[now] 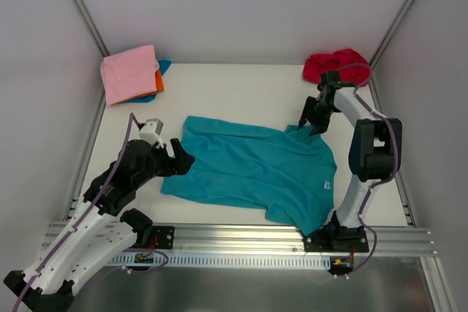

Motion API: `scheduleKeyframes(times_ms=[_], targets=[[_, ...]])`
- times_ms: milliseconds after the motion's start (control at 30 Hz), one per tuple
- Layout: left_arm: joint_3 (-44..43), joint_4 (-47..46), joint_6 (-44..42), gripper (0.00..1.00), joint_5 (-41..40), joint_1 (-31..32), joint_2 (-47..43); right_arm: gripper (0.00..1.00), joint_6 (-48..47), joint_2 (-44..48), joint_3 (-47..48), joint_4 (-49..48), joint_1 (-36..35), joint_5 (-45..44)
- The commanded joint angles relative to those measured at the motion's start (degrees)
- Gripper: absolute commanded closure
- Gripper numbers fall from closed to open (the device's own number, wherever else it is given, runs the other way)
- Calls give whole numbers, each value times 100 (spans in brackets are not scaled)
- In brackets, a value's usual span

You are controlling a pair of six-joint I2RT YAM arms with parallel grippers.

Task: Fold and stack the t-shirts
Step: Flatten out the tshirt

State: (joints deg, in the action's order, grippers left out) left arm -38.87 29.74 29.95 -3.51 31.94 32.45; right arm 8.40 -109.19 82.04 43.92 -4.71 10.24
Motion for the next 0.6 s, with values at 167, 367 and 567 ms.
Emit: scheduleKeyframes(times_ms=[167, 367, 567], targets=[[-322, 120, -253, 18, -185, 49, 16, 45, -287, -383, 1560, 565, 321, -418], [-402, 173, -297, 18, -212, 49, 69, 47, -155, -534, 1342, 442, 804, -331], [-367, 155, -306, 18, -238, 49, 60, 48, -85, -700, 1218, 337, 1042, -224]])
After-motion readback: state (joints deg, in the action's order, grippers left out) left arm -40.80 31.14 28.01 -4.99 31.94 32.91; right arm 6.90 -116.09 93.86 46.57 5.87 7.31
